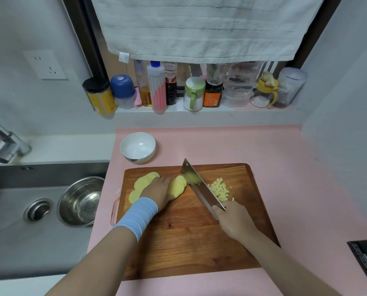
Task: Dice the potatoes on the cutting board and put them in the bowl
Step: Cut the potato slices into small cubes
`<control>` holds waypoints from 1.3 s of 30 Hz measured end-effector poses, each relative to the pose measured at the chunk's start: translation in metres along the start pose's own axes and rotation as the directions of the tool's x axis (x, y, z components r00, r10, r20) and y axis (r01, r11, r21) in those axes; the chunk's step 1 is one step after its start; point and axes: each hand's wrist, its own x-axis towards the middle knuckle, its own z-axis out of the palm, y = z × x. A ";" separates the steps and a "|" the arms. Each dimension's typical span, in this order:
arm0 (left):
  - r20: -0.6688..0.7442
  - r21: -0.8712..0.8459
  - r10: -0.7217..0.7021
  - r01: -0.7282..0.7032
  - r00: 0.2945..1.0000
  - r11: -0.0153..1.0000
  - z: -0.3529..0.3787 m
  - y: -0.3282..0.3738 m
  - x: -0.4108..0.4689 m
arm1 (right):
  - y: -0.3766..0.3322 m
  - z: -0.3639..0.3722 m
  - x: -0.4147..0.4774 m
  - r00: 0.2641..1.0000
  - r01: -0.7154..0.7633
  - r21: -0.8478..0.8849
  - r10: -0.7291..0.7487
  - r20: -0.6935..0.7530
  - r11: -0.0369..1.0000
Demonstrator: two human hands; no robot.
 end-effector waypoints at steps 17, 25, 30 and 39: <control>-0.252 -0.492 -0.254 0.102 0.934 0.864 0.015 -0.001 -0.017 | 0.007 -0.007 -0.007 1.000 0.005 0.043 -0.005 -0.015 0.999; -0.216 -0.554 -0.353 0.183 0.910 0.812 0.001 -0.002 -0.023 | 0.012 -0.007 -0.014 1.000 -0.007 0.064 0.006 0.006 0.998; -0.435 -0.544 -0.198 -0.081 0.878 0.835 0.005 0.009 -0.033 | 0.014 -0.010 -0.019 1.000 0.008 0.062 -0.009 0.016 0.998; -0.404 -0.004 0.510 -0.558 0.760 0.830 0.090 0.049 -0.052 | 0.034 -0.022 -0.034 0.999 0.002 0.016 -0.003 0.053 1.000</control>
